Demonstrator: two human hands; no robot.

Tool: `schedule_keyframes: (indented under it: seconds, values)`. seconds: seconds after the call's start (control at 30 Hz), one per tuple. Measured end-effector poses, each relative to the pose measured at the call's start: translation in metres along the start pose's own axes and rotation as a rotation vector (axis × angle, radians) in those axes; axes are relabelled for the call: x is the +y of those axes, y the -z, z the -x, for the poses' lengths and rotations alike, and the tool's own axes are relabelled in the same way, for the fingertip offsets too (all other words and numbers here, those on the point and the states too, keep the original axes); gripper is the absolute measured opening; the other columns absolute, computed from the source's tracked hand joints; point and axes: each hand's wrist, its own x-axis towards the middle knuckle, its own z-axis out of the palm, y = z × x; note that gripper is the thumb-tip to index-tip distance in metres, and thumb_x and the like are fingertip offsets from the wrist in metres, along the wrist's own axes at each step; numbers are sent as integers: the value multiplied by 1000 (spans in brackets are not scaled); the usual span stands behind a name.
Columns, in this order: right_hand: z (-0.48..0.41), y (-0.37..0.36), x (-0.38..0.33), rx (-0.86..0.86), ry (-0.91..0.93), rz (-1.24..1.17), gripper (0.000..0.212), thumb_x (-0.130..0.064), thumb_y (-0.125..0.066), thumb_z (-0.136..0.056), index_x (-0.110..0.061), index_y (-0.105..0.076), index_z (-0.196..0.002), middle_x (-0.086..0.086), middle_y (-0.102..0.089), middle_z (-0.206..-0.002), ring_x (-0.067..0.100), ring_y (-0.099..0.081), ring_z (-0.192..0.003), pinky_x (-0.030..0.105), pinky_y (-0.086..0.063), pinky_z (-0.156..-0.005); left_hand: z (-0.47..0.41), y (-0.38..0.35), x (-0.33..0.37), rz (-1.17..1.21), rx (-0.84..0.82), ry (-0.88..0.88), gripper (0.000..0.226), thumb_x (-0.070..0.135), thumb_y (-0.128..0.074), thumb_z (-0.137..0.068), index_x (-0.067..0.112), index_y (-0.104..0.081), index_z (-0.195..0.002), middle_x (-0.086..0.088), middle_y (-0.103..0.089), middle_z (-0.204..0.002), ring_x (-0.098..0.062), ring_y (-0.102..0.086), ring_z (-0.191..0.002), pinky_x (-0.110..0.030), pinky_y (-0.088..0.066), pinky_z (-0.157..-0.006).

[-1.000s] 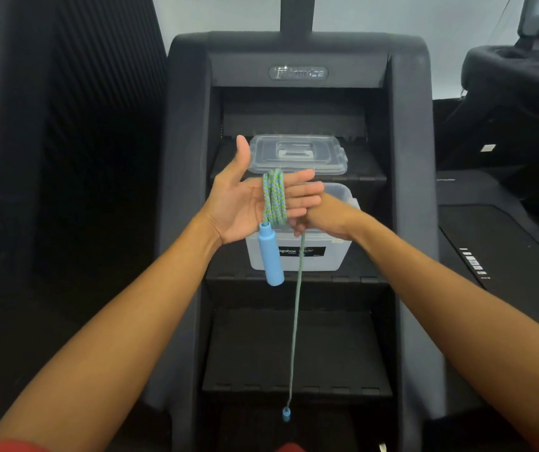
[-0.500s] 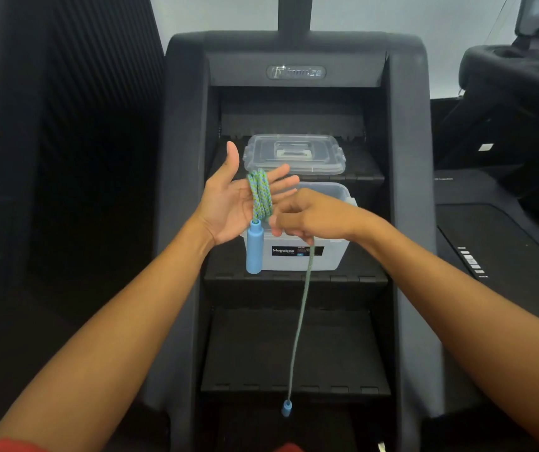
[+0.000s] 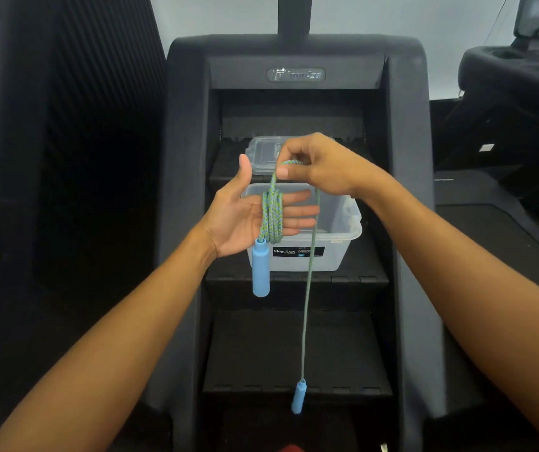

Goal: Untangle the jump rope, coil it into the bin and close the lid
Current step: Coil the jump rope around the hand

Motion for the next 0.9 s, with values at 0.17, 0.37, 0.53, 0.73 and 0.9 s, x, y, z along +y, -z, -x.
schedule_keyframes:
  seconds: [0.17,0.37,0.53,0.73,0.9]
  values:
    - [5,-17,25,8,-65,-233,17,-13,-55,-104,-16,-62,-88,1,-59,-77,4,-52,-65,21,-44,-64,1,-11,9,19,-71,14,127,90,-25,-72,-9,-35,-149,-31,-51,-146,-44,-49,-138,-49,-38,-118]
    - [20,-28,38,-36,-111,-479,18,-12,-48,-105,-10,-61,-93,6,-63,-90,15,-60,-84,28,-52,-80,2,-12,11,85,-130,4,123,90,-21,-77,-10,-46,-144,-32,-49,-147,-45,-47,-139,-51,-37,-118]
    - [32,-51,36,-75,-203,-413,25,11,-48,-96,-5,-66,-92,4,-71,-85,14,-68,-81,35,-59,-84,-4,-14,18,33,-107,-42,124,91,-11,-75,-4,-39,-150,-29,-46,-151,-43,-45,-141,-50,-36,-119]
    - [39,-69,38,-169,-264,-357,22,-9,-44,-105,-10,-61,-91,3,-60,-70,20,-62,-68,43,-58,-81,-3,-5,22,66,-23,-72,119,88,-11,-79,-3,-37,-152,-24,-48,-152,-40,-48,-141,-45,-41,-116]
    - [47,-74,28,-324,-201,-182,23,-20,-48,-107,-11,-59,-89,-5,-60,-61,20,-62,-66,39,-52,-78,-5,5,19,29,137,-143,110,84,-9,-86,0,-42,-150,-18,-52,-150,-32,-51,-139,-46,-33,-120]
